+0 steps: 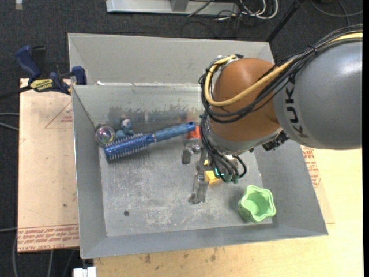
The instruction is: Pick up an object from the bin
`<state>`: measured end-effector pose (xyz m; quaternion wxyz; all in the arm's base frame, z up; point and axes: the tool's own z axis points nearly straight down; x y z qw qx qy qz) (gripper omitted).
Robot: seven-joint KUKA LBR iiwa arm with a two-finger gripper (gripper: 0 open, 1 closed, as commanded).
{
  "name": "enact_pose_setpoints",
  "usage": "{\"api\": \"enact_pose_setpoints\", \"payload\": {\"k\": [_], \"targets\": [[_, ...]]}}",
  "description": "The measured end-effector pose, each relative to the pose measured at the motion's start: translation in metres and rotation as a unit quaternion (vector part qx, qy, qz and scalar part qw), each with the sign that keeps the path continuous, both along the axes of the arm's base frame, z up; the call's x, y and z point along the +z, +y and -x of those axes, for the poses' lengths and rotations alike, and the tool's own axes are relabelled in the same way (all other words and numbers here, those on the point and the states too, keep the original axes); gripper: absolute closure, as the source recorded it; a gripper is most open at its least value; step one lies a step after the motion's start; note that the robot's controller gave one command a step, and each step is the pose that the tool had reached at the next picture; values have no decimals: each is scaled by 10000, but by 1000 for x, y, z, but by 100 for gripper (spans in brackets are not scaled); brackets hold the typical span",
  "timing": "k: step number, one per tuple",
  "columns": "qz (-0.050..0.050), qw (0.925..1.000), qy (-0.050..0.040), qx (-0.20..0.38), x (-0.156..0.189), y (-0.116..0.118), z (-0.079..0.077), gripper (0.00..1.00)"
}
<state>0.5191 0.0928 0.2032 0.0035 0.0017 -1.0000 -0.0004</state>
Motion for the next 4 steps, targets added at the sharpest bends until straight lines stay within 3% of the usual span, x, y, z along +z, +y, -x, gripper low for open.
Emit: {"api": "enact_pose_setpoints", "payload": {"k": [1,2,3,4], "targets": [[-9,10000,-49,-21,-83,31,-92,0],[-14,9987,-42,-514,-136,100,-125,0],[-3,9986,-37,-537,-134,96,-125,100],[-11,9994,-84,-348,23,97,-124,100]]}}
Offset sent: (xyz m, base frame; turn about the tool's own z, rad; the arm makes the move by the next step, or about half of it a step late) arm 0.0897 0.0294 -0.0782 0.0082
